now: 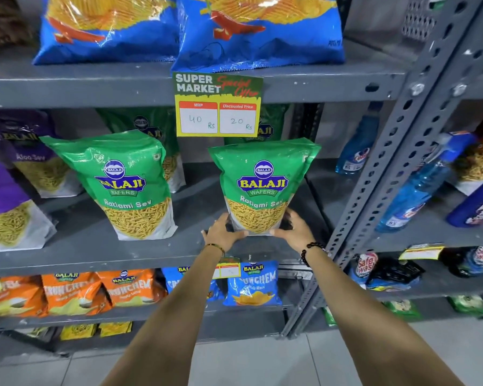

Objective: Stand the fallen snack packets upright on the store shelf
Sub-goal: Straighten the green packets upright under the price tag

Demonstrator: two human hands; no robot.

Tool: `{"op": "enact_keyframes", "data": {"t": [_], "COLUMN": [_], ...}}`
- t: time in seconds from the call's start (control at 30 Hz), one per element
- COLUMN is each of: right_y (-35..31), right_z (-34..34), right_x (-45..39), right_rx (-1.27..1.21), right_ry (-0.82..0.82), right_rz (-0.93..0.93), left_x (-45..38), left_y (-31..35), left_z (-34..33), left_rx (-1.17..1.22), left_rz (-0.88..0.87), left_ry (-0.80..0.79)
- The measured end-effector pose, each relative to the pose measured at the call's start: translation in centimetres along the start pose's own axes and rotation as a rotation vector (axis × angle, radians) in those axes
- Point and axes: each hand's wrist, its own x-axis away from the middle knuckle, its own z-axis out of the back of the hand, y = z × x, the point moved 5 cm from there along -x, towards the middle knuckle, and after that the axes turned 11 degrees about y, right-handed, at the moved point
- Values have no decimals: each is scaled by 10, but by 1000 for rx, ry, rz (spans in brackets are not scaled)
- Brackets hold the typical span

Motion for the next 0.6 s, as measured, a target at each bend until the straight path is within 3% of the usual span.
{"op": "enact_keyframes", "data": {"t": [0.6], "right_y": [-15], "right_z": [2], "right_x": [3], "right_rx": [160], "right_ry": [-46], "right_rz": [38], "left_x": [10], "left_y": [8], "left_z": [8], "left_rx": [-7], "left_rz": [33], "left_ry": [44]}}
